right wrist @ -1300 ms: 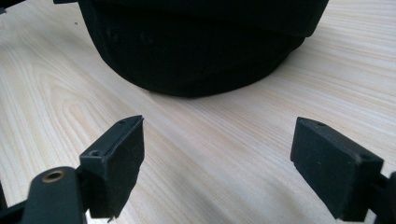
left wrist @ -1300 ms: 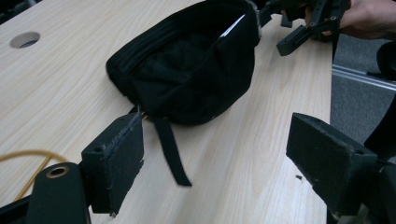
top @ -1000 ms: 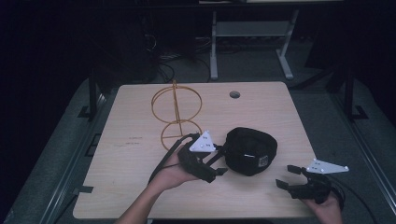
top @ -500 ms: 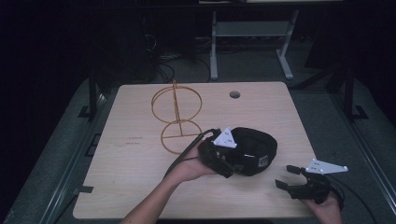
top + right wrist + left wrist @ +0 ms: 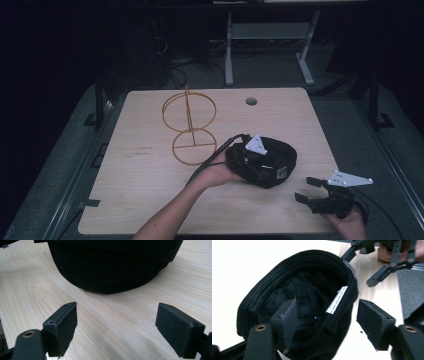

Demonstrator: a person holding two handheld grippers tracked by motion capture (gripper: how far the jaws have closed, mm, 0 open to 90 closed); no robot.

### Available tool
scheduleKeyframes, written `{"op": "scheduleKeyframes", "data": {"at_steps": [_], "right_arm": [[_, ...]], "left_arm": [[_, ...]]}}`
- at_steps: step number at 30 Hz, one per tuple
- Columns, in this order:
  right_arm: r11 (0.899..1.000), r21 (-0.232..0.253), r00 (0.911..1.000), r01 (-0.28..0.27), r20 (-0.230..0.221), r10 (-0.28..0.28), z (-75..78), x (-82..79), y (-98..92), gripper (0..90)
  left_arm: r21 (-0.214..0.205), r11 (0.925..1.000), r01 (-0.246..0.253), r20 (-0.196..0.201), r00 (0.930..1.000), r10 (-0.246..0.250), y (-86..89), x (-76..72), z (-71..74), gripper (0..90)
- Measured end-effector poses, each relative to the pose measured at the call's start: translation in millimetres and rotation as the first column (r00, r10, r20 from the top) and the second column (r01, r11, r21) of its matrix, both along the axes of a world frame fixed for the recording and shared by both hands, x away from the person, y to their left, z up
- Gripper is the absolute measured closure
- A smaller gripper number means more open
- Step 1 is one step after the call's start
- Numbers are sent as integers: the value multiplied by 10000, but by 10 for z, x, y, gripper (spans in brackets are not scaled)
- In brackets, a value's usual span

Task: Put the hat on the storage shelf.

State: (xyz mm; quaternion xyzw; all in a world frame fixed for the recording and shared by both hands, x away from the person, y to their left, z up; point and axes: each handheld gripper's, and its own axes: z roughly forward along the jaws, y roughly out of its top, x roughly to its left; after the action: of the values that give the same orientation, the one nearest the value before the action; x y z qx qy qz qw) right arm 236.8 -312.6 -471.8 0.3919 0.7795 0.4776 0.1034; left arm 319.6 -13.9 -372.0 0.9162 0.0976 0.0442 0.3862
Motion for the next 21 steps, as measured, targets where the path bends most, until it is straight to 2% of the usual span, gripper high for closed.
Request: {"op": "scheduleKeyframes", "data": {"at_steps": [5,8,11,13,17,18,21], "right_arm": [[10000,-11,10000,-6,-35,6,-3,0,3,172],[10000,-16,10000,-31,-7,31,-3,-2,7,172],[10000,-66,10000,-57,-2,57,-3,-4,14,172],[9999,-83,10000,-66,0,66,-3,-5,17,172],[9998,-178,9999,-128,-17,128,-8,-1,27,172],[9998,-175,9999,-139,-11,139,-8,-3,28,172],[9997,-183,9999,-148,-17,148,-9,-1,30,172]], "left_arm": [[191,9998,112,-156,9998,-109,-3,-4,-36,369],[320,9986,418,-375,9985,-406,14,15,-57,447],[364,9974,622,-487,9970,-603,28,25,-71,563],[385,9969,687,-510,9965,-667,29,27,-75,592],[462,9944,950,-661,9936,-919,32,48,-84,728],[488,9926,1111,-717,9916,-1074,24,62,-86,748],[386,9929,1127,-825,9906,-1092,12,72,-83,774]]}}
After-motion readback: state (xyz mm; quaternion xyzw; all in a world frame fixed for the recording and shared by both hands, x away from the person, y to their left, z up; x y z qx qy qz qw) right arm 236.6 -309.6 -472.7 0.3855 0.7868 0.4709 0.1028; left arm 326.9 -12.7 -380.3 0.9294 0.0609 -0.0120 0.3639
